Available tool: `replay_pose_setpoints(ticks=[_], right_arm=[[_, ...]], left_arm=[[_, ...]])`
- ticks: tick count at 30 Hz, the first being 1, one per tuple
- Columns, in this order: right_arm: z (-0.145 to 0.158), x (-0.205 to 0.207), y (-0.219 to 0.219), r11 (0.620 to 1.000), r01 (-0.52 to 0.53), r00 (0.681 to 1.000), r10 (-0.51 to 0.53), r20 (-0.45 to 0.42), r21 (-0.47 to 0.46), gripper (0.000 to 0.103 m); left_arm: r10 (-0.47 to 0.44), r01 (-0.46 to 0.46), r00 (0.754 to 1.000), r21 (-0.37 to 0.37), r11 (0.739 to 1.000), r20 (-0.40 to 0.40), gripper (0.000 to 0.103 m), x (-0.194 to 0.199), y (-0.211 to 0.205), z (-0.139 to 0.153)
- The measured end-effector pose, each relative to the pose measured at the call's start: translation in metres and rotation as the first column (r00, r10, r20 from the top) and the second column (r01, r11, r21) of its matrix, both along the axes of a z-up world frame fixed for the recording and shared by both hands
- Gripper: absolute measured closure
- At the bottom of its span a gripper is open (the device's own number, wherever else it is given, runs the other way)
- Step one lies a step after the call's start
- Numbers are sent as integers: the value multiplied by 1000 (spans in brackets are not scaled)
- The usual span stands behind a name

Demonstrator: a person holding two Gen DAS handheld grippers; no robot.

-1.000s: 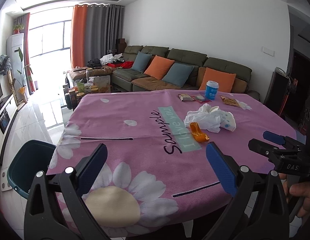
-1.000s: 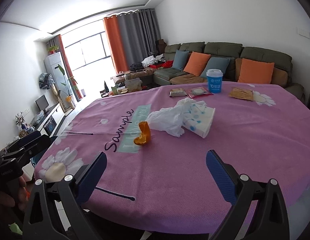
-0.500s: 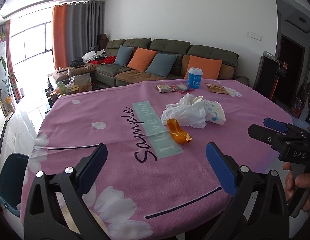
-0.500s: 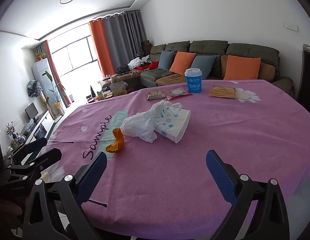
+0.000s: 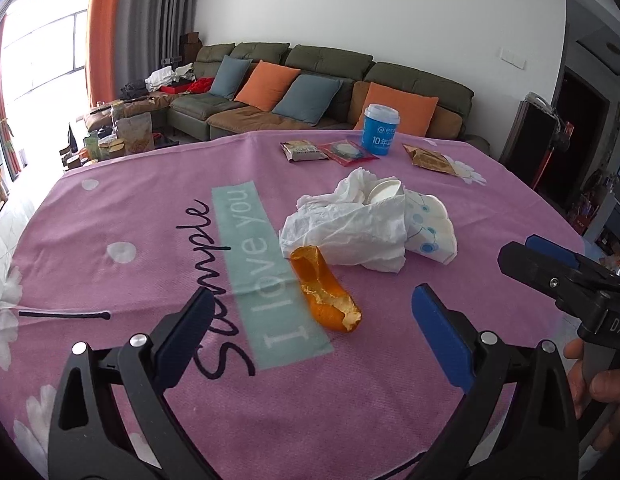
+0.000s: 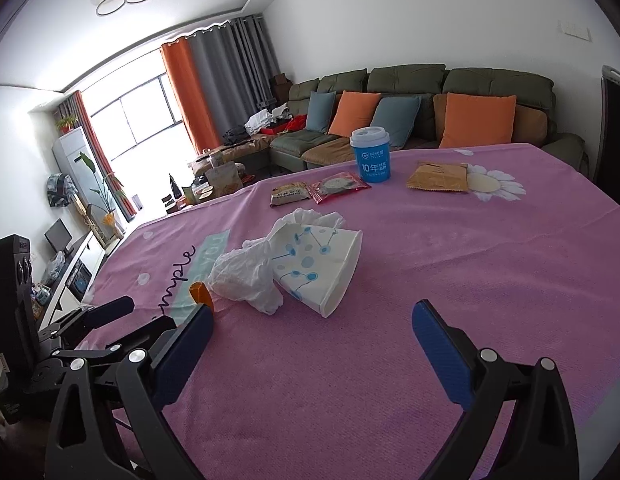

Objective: Collect trash
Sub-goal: 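Reach the left tool toward the orange peel while the right tool reaches toward the white tissue and cup, then grasp the orange peel with the left tool while the right tool grasps the blue-dotted paper cup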

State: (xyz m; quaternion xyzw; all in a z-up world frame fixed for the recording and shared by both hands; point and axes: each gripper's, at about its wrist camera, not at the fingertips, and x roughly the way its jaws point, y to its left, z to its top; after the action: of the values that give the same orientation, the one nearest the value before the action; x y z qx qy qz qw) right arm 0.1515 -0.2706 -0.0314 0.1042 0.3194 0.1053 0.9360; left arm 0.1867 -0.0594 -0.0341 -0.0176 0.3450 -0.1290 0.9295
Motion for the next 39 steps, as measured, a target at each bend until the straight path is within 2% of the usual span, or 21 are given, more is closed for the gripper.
replay_pose_setpoints(ticks=[4,6,11,13,18,20,27,32,34,39], right_arm=[[-5,5,0,1000,-5,1000,5,-15,7,7],[-7,7,-1,1000,-7,1000,7,-23,11,7],[-9,12,-5,1000,-2,1000,2,-28,22,7],[-9,14,-5,1000,-2,1000,3,-28,24,7],[-8,17,-5,999,-6,1000,7,-24,32,7],[-10,20,-5,999,-7,1000,8,-26,32,7],[-6,39,0,999,8,1000,-8,-9,35,7],[-2,64,2,995,50,999,-49,-12,88,7],[-3,78,3,991,62,998,-59,-30,116,7],[-16,108,5,977,93,991,-72,-114,192,16]], left_arm=[[-1,2,999,6,1000,-40,11,17,-8,-10],[-1,2,998,7,1000,-60,19,23,-11,-14],[-14,16,993,16,1000,-117,47,35,-17,-24],[-27,29,990,14,999,-140,55,39,-19,-28],[-39,42,987,15,999,-156,63,40,-19,-34],[-41,43,986,5,999,-163,75,40,-21,-36],[-36,33,987,-26,999,-157,85,40,-14,-37],[-38,30,989,-56,998,-142,88,38,-7,-34],[-43,34,990,-63,997,-134,88,36,-5,-34],[-61,47,988,-99,994,-141,88,38,-2,-35]])
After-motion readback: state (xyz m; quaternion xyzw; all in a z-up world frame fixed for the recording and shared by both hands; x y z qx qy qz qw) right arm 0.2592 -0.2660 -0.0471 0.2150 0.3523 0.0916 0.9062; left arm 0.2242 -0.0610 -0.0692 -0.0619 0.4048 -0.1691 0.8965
